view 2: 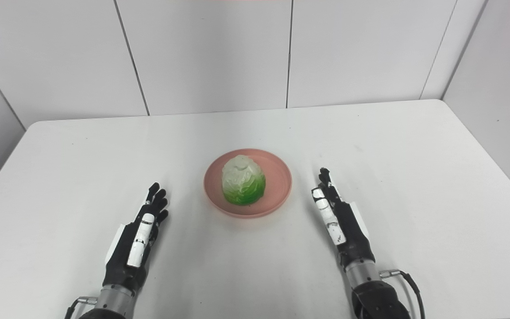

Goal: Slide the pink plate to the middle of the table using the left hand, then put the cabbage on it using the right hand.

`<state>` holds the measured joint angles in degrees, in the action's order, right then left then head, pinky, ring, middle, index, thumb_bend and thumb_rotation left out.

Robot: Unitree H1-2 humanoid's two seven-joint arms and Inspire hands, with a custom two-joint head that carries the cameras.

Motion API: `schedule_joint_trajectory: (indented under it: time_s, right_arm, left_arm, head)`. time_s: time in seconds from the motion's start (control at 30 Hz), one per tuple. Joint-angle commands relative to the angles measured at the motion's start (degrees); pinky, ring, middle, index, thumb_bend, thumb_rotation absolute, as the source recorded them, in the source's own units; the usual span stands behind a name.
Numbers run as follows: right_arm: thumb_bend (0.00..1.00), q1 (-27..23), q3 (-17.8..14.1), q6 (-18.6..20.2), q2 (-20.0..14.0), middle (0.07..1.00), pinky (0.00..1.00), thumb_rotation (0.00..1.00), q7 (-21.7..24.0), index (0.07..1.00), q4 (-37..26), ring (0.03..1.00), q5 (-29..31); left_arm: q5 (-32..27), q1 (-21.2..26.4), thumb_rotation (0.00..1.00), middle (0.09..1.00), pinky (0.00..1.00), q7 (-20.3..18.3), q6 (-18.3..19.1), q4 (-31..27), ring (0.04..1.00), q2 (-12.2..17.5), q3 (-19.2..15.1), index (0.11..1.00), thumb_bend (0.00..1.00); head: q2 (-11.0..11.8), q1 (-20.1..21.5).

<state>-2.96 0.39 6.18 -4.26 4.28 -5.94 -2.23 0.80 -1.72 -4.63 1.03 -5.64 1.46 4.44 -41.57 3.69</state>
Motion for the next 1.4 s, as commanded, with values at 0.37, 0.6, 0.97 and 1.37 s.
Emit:
schedule_joint_trajectory:
  time_s: [0.37, 0.6, 0.97, 1.37]
  right_arm:
    - [0.4, -1.43, 1.04, -0.3, -0.21, 1.0, 1.0, 1.0, 0.35, 1.0, -1.53, 1.0, 0.43]
    - [0.35, -1.55, 1.49, -0.46, -0.87, 1.0, 1.0, 1.0, 0.76, 1.0, -1.15, 1.0, 0.55]
    - [0.35, -1.57, 1.56, -1.8, -1.22, 1.0, 1.0, 1.0, 0.85, 1.0, 0.05, 1.0, 0.89]
    - [0.32, -1.7, 1.97, -1.21, -1.94, 0.997, 1.0, 1.0, 1.07, 0.996, -0.28, 1.0, 0.9]
  left_arm:
    - [-0.72, 2.09, 1.0, 1.0, 1.0, -0.22, -0.77, 1.76, 1.0, 0.57, -0.95, 1.0, 0.41]
    - [-0.54, 2.58, 1.0, 1.0, 1.0, -0.42, -1.51, 2.51, 1.0, 0.71, -0.83, 1.0, 0.41]
    - [-1.34, 2.77, 1.0, 1.0, 1.0, -0.9, -1.23, 2.89, 1.0, 0.71, -0.83, 1.0, 0.4]
    - [-0.45, 2.83, 1.0, 1.0, 1.0, -0.48, -0.82, 3.07, 1.0, 0.46, -0.65, 1.0, 0.39]
  head:
    - [0.22, -0.14]
    - [0.56, -0.6]
    - [0.93, -0.54]
    - [1.14, -0.43]
